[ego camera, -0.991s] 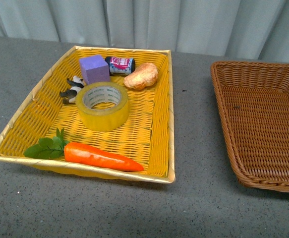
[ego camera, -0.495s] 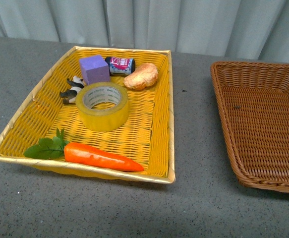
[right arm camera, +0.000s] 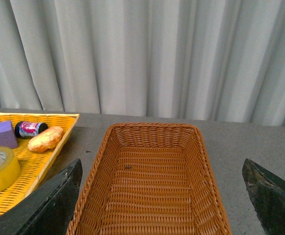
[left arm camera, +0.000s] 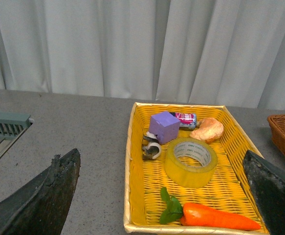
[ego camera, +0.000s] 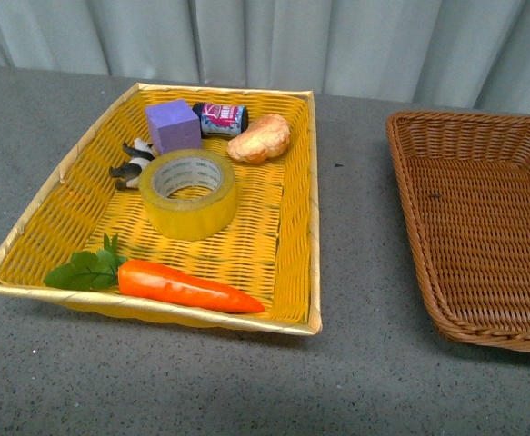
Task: Move tape to another basket
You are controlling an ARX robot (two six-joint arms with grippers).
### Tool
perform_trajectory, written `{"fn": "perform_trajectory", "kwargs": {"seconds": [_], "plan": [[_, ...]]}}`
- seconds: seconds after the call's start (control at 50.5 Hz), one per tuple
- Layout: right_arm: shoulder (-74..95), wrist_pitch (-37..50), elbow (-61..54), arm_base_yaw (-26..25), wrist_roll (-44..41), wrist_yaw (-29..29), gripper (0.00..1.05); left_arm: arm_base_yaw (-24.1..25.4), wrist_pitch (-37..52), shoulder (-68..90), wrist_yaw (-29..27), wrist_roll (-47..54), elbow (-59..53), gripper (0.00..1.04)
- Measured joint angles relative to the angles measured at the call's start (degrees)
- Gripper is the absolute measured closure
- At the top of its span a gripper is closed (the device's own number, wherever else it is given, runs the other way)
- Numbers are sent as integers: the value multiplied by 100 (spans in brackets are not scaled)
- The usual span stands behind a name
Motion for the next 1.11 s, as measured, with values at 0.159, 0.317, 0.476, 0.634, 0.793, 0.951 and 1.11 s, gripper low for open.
{"fn": "perform_trajectory", "kwargs": {"seconds": [0.159, 0.317, 0.476, 0.634, 0.793, 0.951, 1.11], "plan": [[0, 0, 0, 0, 0, 0, 9, 0, 0, 0, 0, 0, 0, 6], [-4, 0, 0, 0, 0, 0, 9, -691, -754, 1128, -1934, -328, 234, 6], [-4, 0, 0, 0, 0, 0, 9, -448, 597, 2839, -1458, -411, 529, 6], [-4, 0, 0, 0, 0, 0, 9, -271, 1746, 5659, -994, -278, 1580, 6], [-4, 0, 0, 0, 0, 0, 9, -380, 1209, 7781, -787, -468, 2870, 6], [-4, 0, 0, 0, 0, 0, 9, -581, 667, 8999, -887, -903, 4157, 6], [-4, 0, 0, 0, 0, 0, 9, -787, 90, 9783, -1106, -1086, 4931, 6]]}}
